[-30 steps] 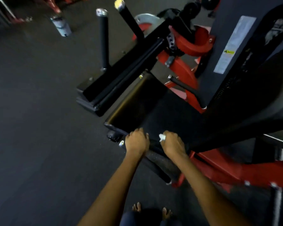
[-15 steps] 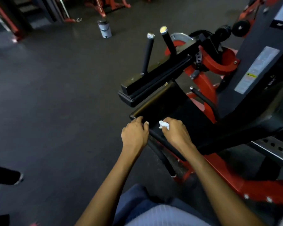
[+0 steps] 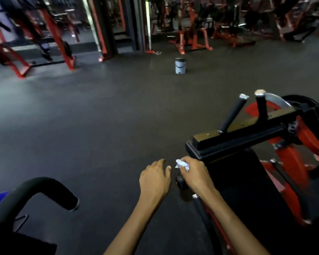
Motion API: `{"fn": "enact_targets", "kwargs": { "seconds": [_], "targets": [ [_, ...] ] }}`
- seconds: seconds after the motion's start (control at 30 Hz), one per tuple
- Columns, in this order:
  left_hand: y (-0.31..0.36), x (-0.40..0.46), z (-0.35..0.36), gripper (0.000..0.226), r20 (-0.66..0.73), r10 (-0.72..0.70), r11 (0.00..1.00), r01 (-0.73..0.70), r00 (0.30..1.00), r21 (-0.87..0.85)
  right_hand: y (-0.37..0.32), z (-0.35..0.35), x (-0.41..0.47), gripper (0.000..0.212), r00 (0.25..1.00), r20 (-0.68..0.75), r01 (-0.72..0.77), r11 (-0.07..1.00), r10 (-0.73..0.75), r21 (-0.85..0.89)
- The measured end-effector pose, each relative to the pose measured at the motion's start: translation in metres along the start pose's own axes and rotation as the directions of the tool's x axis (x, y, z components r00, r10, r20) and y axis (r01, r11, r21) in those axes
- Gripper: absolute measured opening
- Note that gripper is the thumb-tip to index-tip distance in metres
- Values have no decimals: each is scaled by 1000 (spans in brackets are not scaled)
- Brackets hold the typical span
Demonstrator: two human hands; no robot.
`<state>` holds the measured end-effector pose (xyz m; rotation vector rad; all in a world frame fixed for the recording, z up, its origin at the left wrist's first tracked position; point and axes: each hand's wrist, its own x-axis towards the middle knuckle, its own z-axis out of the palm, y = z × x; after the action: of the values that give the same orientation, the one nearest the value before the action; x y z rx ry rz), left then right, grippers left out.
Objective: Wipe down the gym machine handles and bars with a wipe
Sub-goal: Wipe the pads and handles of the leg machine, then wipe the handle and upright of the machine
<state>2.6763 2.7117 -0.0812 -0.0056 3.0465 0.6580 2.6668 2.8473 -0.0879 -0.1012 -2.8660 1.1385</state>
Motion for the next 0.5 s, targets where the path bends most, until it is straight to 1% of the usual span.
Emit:
{"fn": "enact_targets", "kwargs": {
  "seconds": [0.07, 0.13, 0.23, 0.3, 0.37, 0.43, 0.5],
  "targets": [
    [-16, 4, -11, 46, -49, -56, 998, 57, 997, 8, -14, 15, 15, 9, 997, 19, 72, 997, -73, 35],
    [-33, 2, -24, 46, -111, -125, 992, 125, 986, -1, -32, 32, 27, 11, 988, 56, 140, 986, -145, 87],
    [-55, -8, -45, 45, -217, -241, 970, 242, 946, -20, -66, 56, 37, 14, 960, 99, 246, 958, -261, 145],
    [-70, -17, -59, 44, -300, -320, 946, 320, 899, -51, -92, 71, 41, 13, 926, 141, 319, 926, -349, 200],
    [-80, -28, -69, 42, -396, -370, 927, 360, 840, -102, -115, 86, 39, 17, 881, 169, 392, 882, -442, 263],
    [-85, -42, -78, 39, -502, -396, 916, 371, 769, -153, -133, 100, 33, 22, 831, 193, 442, 829, -522, 341],
    [-87, -54, -82, 35, -618, -385, 917, 363, 686, -168, -150, 109, 26, 25, 786, 201, 465, 773, -585, 431]
  ]
}}
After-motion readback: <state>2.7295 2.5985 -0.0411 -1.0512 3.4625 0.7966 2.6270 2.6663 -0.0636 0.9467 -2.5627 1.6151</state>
